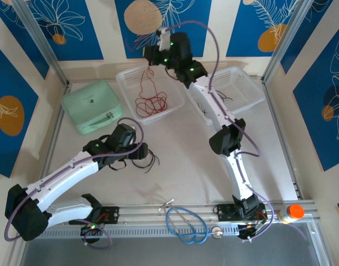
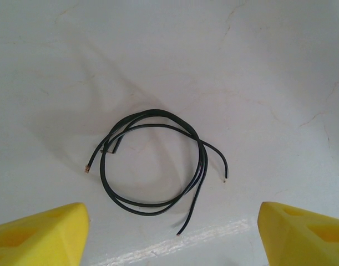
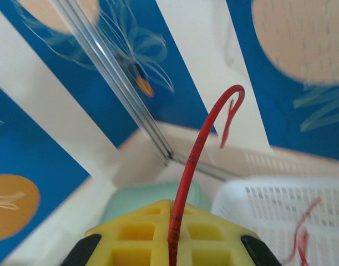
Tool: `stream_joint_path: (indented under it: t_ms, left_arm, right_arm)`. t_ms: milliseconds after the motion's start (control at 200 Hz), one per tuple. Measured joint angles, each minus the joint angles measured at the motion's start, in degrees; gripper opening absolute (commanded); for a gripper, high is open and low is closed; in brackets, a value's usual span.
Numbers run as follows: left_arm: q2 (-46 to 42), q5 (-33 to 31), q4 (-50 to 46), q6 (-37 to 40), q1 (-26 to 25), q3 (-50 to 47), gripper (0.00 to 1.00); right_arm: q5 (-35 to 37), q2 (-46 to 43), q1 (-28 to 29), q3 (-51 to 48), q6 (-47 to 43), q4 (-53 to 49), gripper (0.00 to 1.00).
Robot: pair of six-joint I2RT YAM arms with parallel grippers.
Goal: Untangle the cables
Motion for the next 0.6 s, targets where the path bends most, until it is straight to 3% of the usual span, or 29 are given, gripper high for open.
stream_joint_path:
  t_ms: [220, 455, 515, 600]
  left_arm:
    - [-2.89, -1.38, -4.02, 0.26, -0.02, 2.23, 0.86]
    - [-6.84, -5.64, -11.56, 1.33, -0.13, 9.31, 0.88]
    - [-8.09, -6.60, -12.81, 1.46, -0.11, 10.21, 0.88]
    - [-9.14, -7.85, -14.58, 1.57, -0.11, 10.56, 0.88]
  right_arm:
    - [6.16, 6.73, -0.22, 0.00, 1.18, -11.19, 0.00]
    - [4.48, 9.42, -1.22, -0.07, 6.27, -21.07, 0.00]
    - [3.48, 10.34, -1.49, 0.02, 7.02, -22.58, 0.06]
    - [2.19, 12.24, -1.64, 1.09, 7.93, -24.70, 0.21]
